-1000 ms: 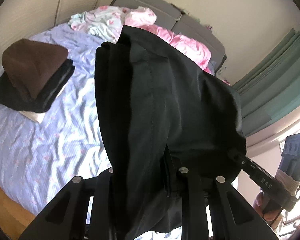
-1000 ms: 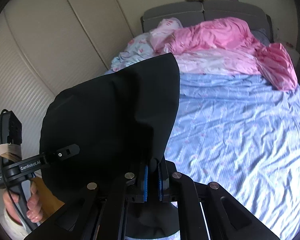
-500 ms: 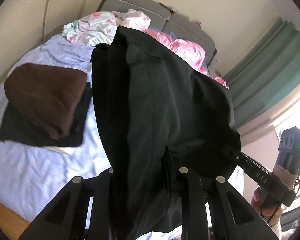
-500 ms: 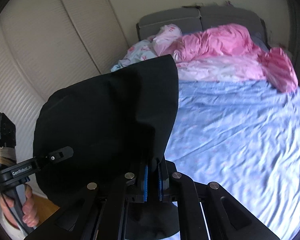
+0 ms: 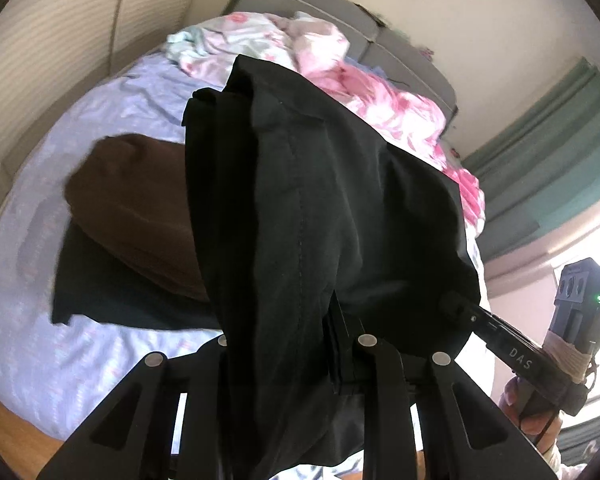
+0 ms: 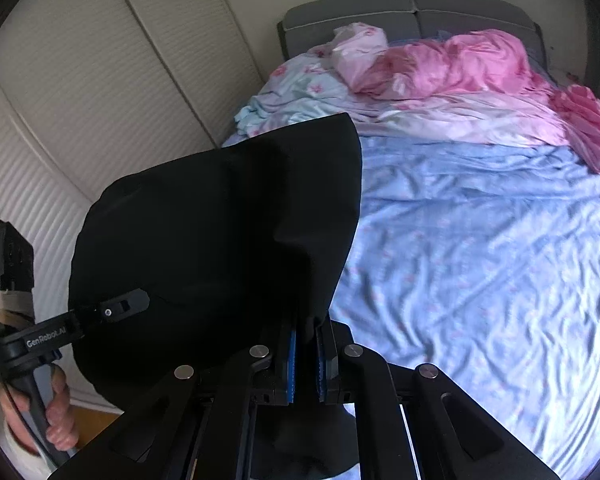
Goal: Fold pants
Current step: 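Carry the folded shorts in the left gripper toward the clothes stack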
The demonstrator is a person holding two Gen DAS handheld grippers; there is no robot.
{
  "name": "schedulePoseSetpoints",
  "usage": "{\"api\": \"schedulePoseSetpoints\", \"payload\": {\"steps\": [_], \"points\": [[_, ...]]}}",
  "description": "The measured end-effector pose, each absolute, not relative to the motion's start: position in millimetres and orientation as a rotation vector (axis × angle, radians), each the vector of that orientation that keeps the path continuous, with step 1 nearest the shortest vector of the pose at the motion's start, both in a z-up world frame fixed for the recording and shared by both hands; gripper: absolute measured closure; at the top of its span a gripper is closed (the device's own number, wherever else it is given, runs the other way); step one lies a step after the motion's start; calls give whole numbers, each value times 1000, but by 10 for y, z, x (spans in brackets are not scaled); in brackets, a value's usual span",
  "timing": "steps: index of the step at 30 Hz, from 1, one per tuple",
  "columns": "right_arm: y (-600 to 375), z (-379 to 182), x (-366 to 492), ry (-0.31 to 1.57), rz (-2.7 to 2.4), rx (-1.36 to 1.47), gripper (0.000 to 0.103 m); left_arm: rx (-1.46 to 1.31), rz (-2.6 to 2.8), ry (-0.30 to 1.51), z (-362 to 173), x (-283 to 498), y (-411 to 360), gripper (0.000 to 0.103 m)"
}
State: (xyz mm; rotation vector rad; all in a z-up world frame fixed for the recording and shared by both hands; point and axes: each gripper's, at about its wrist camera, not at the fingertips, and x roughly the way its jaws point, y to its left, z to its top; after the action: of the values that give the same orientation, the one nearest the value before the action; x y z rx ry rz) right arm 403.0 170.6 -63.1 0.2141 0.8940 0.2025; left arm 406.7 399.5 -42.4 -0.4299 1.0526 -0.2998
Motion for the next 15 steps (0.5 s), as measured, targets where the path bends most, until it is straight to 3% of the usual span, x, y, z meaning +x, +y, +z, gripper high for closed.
{"api": "schedulePoseSetpoints", "payload": {"steps": [15], "points": [[2826,-962,5142,980,281,152,94,-335,-221,1140,-773,5245,4958,79]]}}
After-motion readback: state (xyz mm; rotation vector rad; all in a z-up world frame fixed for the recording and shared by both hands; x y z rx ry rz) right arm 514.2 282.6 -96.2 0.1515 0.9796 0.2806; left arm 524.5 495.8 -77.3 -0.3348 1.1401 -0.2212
